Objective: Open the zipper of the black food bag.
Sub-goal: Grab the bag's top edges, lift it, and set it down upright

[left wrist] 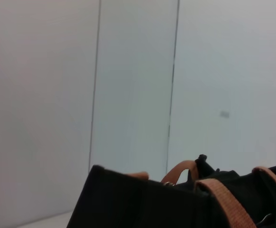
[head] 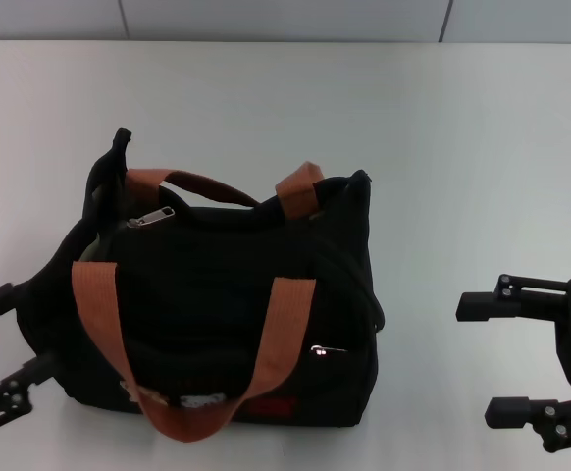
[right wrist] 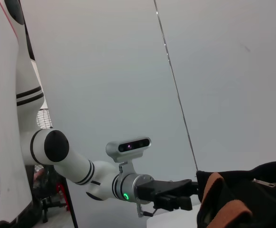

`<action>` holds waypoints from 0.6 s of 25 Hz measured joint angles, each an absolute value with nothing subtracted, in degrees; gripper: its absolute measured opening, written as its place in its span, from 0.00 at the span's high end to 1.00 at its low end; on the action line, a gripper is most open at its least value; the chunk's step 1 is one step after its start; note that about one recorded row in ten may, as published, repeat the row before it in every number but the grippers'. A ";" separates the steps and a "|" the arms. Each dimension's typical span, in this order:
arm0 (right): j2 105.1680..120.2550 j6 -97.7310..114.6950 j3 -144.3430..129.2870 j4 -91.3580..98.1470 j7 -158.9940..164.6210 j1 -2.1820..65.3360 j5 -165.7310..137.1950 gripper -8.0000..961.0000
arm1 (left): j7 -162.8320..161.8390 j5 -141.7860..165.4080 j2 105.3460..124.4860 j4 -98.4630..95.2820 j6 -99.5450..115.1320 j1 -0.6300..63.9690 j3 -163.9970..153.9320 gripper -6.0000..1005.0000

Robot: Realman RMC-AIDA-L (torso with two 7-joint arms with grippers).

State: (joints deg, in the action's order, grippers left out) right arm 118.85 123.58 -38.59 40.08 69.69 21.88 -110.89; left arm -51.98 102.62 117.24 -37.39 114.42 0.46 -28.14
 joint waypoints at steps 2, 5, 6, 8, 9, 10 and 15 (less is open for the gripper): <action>118.84 123.55 -38.54 40.08 69.69 21.87 -110.89 0.13 | -49.98 102.67 117.67 -36.44 114.22 0.95 -28.35 0.33; 118.83 123.51 -38.50 40.08 69.69 21.88 -110.89 0.13 | -48.89 103.35 118.33 -35.33 112.98 2.28 -28.44 0.34; 118.83 123.47 -38.49 40.08 69.69 21.90 -110.89 0.13 | -48.89 103.35 118.33 -35.33 112.98 2.28 -28.44 0.34; 118.83 123.35 -38.44 40.08 69.69 21.97 -110.89 0.13 | -46.62 103.60 118.36 -32.65 111.08 3.93 -28.29 0.35; 118.84 123.25 -38.44 40.07 69.69 22.01 -110.89 0.13 | -46.25 103.62 118.35 -32.40 110.99 4.10 -28.30 0.36; 118.86 123.13 -38.43 40.08 69.69 22.02 -110.89 0.13 | -44.99 103.79 118.32 -31.52 110.82 4.41 -28.32 0.36; 118.88 122.65 -38.38 40.08 69.69 21.98 -110.89 0.13 | -41.60 104.13 118.39 -28.89 109.87 5.47 -28.41 0.42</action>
State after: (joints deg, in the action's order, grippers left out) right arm 118.88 122.65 -38.38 40.08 69.69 21.98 -110.89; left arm -41.60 104.13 118.39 -28.89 109.87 5.47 -28.41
